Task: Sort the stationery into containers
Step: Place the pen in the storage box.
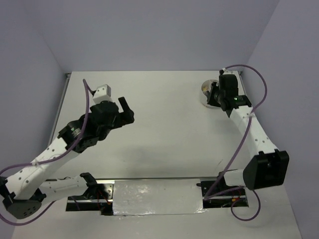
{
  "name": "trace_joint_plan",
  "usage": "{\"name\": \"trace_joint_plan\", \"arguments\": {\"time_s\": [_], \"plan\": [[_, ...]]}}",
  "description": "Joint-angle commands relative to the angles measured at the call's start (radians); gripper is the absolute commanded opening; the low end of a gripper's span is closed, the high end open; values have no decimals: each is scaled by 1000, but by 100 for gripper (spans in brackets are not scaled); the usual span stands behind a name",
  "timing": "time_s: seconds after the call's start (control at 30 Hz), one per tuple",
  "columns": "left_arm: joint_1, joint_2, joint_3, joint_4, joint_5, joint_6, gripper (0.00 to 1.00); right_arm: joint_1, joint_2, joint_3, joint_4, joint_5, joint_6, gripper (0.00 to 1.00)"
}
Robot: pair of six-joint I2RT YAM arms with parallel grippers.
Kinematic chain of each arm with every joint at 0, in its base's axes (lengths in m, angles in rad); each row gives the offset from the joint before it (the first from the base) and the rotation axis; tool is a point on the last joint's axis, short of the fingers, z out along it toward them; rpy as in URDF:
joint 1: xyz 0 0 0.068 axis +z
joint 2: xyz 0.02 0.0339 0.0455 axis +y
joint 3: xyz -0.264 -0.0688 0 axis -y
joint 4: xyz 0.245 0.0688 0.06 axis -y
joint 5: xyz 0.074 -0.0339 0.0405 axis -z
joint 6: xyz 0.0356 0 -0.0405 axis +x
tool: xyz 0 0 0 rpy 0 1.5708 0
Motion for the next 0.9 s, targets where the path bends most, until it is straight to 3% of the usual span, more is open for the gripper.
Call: {"name": "trace_joint_plan", "arguments": {"time_s": [0.0,0.17,0.33,0.63,0.87], "plan": [[-2,-76,-33,-85,58,266,99,-51,88,100,-51,-66,-70,0],[0,-216,-148,-26,233,479,99,-129,232,193,-83,-196,-123,0],[0,-364,-365,133,324,500,99,-142,278,256,-89,-200,-156,0],[0,-339,-357,95,270,472,99,-220,421,367,-159,-251,-180,2],[0,-362,-362,97,258,469,99,-248,441,366,-144,-298,-174,3]]}}
